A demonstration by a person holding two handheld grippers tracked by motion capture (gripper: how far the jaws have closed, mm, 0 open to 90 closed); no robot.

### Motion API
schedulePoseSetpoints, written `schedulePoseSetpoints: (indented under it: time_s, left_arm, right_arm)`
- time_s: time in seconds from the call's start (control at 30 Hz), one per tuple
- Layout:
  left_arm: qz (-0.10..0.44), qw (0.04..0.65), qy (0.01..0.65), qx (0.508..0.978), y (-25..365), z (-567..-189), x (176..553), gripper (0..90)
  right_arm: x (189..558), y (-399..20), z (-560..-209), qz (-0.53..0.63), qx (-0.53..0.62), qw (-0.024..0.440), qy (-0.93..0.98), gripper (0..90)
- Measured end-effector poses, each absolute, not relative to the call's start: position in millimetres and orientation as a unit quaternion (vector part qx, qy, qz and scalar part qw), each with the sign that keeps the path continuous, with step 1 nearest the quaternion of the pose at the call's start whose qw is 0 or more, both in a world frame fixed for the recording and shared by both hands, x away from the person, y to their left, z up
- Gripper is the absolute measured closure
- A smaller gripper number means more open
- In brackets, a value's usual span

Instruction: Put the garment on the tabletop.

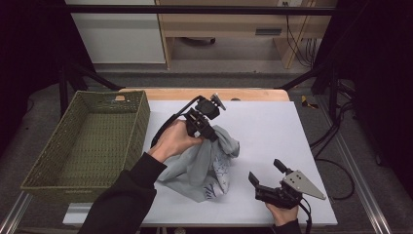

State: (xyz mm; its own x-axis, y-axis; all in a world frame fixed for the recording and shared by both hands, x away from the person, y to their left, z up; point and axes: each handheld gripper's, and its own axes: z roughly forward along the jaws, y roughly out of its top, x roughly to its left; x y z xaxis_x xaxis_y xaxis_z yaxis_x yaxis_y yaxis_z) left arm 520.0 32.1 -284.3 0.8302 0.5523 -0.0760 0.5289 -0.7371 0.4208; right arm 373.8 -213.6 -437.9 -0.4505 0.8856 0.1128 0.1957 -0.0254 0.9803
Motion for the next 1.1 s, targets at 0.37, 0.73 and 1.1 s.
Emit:
schedulePoseSetpoints:
  time_s: [0.37,0.73,1.1]
  left_arm:
    - [0.001,0.205,0.282,0.937,21,-321,519,78.7]
    - [-0.002,0.199,0.271,0.942,14,-334,520,56.9]
    - [-0.001,0.231,0.266,0.936,20,-327,519,4.7]
  right_arm:
    - [374,-215,-438,0.571,0.429,0.303,0.631,3.6]
    - [373,-215,-438,0.57,0.433,0.301,0.63,3.5]
    - [373,-215,-438,0.571,0.433,0.301,0.629,3.4]
